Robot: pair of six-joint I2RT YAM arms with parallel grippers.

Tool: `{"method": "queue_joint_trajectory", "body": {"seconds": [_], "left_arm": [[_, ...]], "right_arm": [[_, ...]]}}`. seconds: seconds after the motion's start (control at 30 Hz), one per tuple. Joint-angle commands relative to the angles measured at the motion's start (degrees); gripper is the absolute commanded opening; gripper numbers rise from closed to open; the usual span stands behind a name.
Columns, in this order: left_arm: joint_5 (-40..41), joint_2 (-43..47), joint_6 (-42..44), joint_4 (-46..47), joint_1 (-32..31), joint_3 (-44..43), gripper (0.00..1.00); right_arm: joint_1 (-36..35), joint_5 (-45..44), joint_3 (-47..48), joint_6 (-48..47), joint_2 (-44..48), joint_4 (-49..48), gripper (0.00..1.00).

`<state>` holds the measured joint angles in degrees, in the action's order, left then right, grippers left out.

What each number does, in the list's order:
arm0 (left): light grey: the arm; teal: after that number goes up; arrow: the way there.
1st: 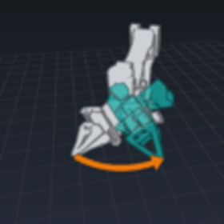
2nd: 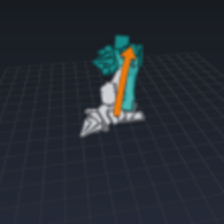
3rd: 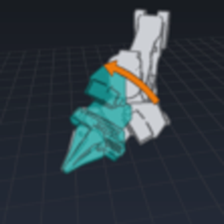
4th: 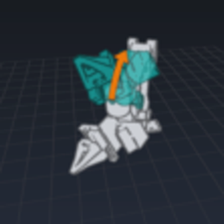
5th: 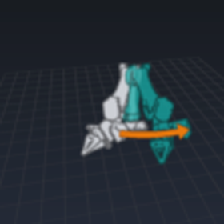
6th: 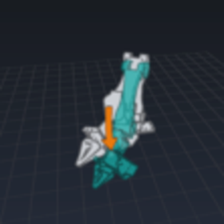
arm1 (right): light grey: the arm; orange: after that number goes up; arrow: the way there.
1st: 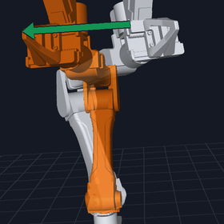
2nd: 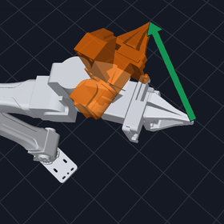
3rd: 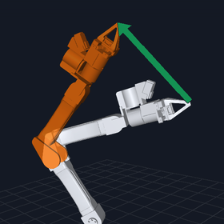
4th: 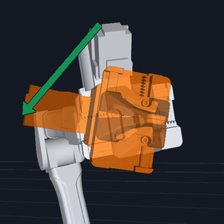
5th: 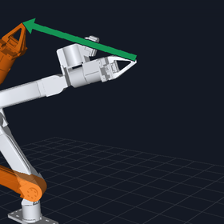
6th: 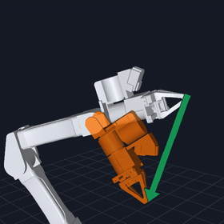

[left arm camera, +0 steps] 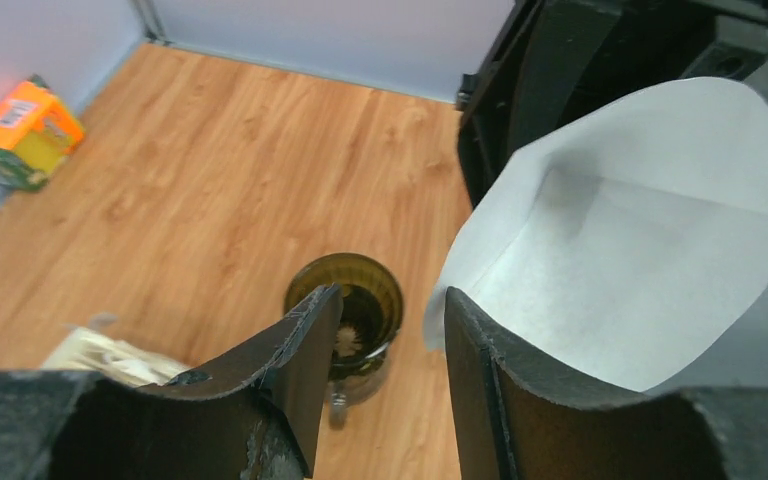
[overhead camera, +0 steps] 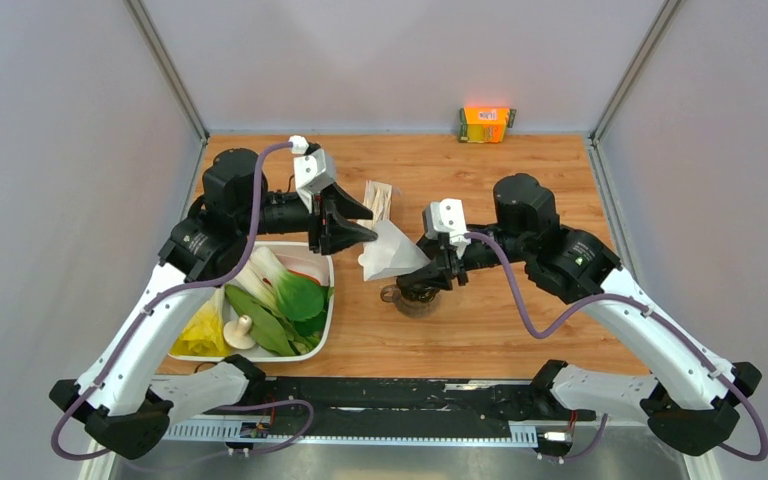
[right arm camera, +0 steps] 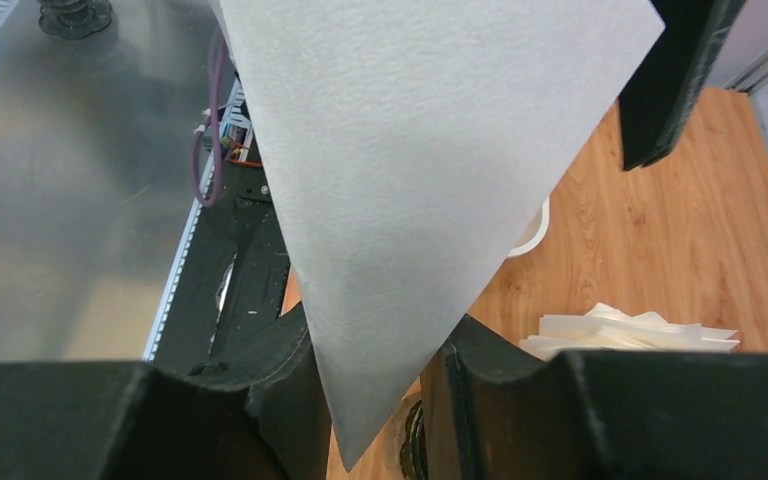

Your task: Place the coffee filter in the dripper

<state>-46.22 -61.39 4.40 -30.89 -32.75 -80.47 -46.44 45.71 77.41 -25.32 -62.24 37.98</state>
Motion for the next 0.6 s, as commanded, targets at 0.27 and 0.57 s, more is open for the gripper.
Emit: {"method": "queue_joint_trajectory", "body": {"seconds": [0.27, 0.57], "left_arm": [[-10.98, 3.63, -34.67, 26.13, 0.57, 11.54, 0.47], [-6.71, -3.07, -33.13, 10.20, 0.91, 4.06, 0.00]], "right_arm": [[-0.28, -6.33, -3.53, 2.03, 2.60, -10.72, 0.36], [4.23, -11.54, -7.58, 5.08, 5.39, -9.77, 0.85]]}}
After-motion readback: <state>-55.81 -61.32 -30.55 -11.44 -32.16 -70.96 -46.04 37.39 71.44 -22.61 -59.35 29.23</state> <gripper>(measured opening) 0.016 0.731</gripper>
